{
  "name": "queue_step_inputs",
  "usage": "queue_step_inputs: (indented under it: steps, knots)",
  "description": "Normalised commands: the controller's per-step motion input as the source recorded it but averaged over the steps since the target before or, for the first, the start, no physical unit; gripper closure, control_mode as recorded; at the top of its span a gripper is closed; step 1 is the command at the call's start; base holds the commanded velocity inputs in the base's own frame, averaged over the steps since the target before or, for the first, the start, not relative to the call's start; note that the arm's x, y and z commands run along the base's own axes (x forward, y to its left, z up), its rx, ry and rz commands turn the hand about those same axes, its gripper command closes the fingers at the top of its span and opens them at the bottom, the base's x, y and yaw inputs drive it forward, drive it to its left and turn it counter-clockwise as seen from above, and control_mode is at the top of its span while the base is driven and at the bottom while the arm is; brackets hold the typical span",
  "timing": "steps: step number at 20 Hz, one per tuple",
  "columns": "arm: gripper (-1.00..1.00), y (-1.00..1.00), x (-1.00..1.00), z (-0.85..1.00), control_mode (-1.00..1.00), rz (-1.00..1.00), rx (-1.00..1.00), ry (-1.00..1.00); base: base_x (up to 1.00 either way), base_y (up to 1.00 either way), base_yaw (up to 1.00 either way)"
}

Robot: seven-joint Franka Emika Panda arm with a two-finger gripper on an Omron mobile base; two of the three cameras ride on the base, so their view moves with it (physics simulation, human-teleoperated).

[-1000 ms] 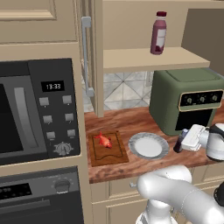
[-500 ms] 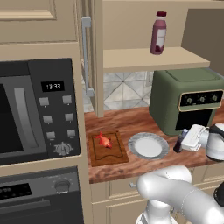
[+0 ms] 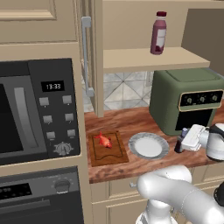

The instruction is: Pick the fish from the plate and place it on the cutting board. Then pick the condiment bottle from the cabinet and place it next to the cutting board.

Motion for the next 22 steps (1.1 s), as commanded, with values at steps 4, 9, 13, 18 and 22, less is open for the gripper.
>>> queue_step_inputs:
  steps: [4, 9, 13, 18, 22]
  knots:
    - [-1.00, 0.00, 0.00, 0.00, -1.00, 0.00, 0.00, 0.00, 0.00, 0.00, 0.00]
    - [-1.00, -0.06, 0.00, 0.00, -1.00, 0.00, 0.00, 0.00, 0.00, 0.00, 0.00]
    - [-1.00, -0.23, 0.00, 0.00, -1.00, 0.00, 0.00, 0.00, 0.00, 0.00, 0.00]
    - [-1.00, -0.24, 0.00, 0.00, -1.00, 0.00, 0.00, 0.00, 0.00, 0.00, 0.00]
    - [-1.00, -0.27, -0.01, 0.01, -1.00, -0.04, 0.02, 0.00, 0.00, 0.00, 0.00]
